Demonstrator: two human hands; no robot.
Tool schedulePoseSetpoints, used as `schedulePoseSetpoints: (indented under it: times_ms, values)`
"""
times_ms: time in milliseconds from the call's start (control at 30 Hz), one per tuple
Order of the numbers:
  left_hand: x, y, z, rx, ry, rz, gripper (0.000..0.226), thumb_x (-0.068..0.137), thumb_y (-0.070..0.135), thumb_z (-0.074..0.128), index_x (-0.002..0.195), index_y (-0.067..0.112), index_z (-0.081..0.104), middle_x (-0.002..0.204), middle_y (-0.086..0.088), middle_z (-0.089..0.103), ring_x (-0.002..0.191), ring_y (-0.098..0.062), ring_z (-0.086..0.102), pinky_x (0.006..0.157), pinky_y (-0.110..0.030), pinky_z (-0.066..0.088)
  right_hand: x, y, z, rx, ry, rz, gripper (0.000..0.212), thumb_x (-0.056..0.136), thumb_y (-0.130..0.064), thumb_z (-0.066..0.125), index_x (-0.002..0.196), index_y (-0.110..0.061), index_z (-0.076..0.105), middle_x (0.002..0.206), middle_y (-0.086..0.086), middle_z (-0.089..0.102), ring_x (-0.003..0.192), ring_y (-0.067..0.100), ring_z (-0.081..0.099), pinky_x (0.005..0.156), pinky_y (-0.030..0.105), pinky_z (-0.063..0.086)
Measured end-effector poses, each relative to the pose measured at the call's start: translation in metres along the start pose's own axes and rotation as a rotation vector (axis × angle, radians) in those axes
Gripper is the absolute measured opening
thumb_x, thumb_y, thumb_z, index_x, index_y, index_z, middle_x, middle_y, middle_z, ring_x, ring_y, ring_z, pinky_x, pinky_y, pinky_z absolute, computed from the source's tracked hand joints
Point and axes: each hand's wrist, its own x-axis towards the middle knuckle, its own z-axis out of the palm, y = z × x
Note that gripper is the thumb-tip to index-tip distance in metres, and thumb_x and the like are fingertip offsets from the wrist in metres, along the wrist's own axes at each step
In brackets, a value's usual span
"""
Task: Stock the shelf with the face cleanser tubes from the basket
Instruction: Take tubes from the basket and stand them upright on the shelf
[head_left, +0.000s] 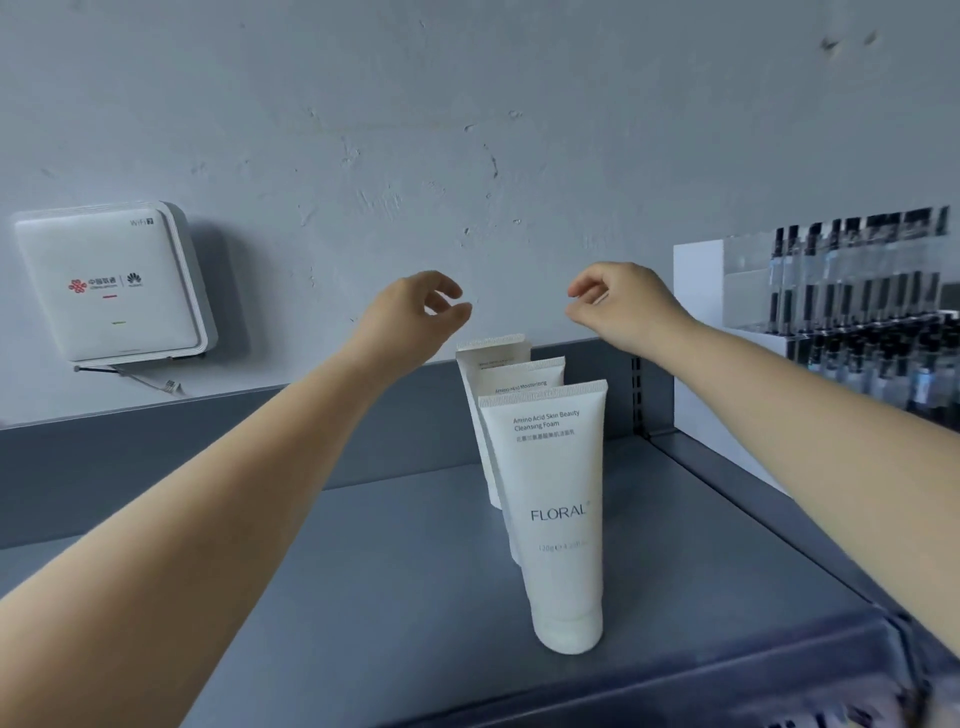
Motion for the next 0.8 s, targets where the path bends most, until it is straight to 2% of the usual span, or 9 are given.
schedulePoseSetpoints:
  times_ms: [167,367,500,600,800]
  values:
    - [-0.026,0.028,-0.014,0.069,0.088,0.133,0.025,0.09,0.032,0.053,0.109,0.018,0.059,0.098,0.005,0.059,0.085,-0.018,0.057,0.074,-0.027,0.042,-0.046,-0.019,-0.022,-0.261,0.094,-0.068,0.022,0.087,-0.021,0.053,0.108,-0.017,0.06,0.097,-0.004,0.06,0.093,0.019,0.056,0.08,0.028,0.045]
    - [-0.067,0.067,-0.01,0.23,0.085,0.327,0.029,0.091,0.034,0.051,0.114,0.019,0.058,0.108,0.004,0.06,0.098,-0.019,0.056,0.085,-0.032,0.041,-0.1,-0.037,-0.054,-0.624,0.056,-0.151,0.028,0.09,-0.025,0.046,0.115,-0.016,0.055,0.112,0.001,0.061,0.101,0.025,0.055,0.07,0.028,0.036]
    - [-0.091,0.098,0.011,0.339,0.044,0.484,0.036,0.091,0.035,0.05,0.122,0.018,0.054,0.116,0.0,0.059,0.109,-0.023,0.051,0.091,-0.032,0.033,-0.134,-0.039,-0.081,-1.003,0.04,-0.205,0.021,0.091,-0.019,0.043,0.107,-0.009,0.053,0.105,0.006,0.059,0.1,0.03,0.055,0.061,0.028,0.027]
    - [-0.104,0.122,0.033,0.4,0.02,0.559,0.041,0.09,0.036,0.05,0.127,0.018,0.05,0.122,-0.001,0.056,0.113,-0.025,0.047,0.097,-0.032,0.028,-0.157,-0.03,-0.104,-1.148,-0.005,-0.16,0.021,0.091,-0.017,0.043,0.109,-0.009,0.051,0.107,0.007,0.057,0.099,0.029,0.054,0.062,0.03,0.027]
    - [-0.134,0.18,0.101,0.473,-0.143,0.695,0.045,0.09,0.04,0.047,0.127,0.014,0.047,0.124,-0.004,0.053,0.117,-0.027,0.045,0.1,-0.038,0.03,-0.22,0.009,-0.165,-1.213,-0.089,0.0,0.03,0.093,-0.027,0.043,0.119,-0.012,0.046,0.116,0.006,0.052,0.107,0.027,0.049,0.07,0.033,0.031]
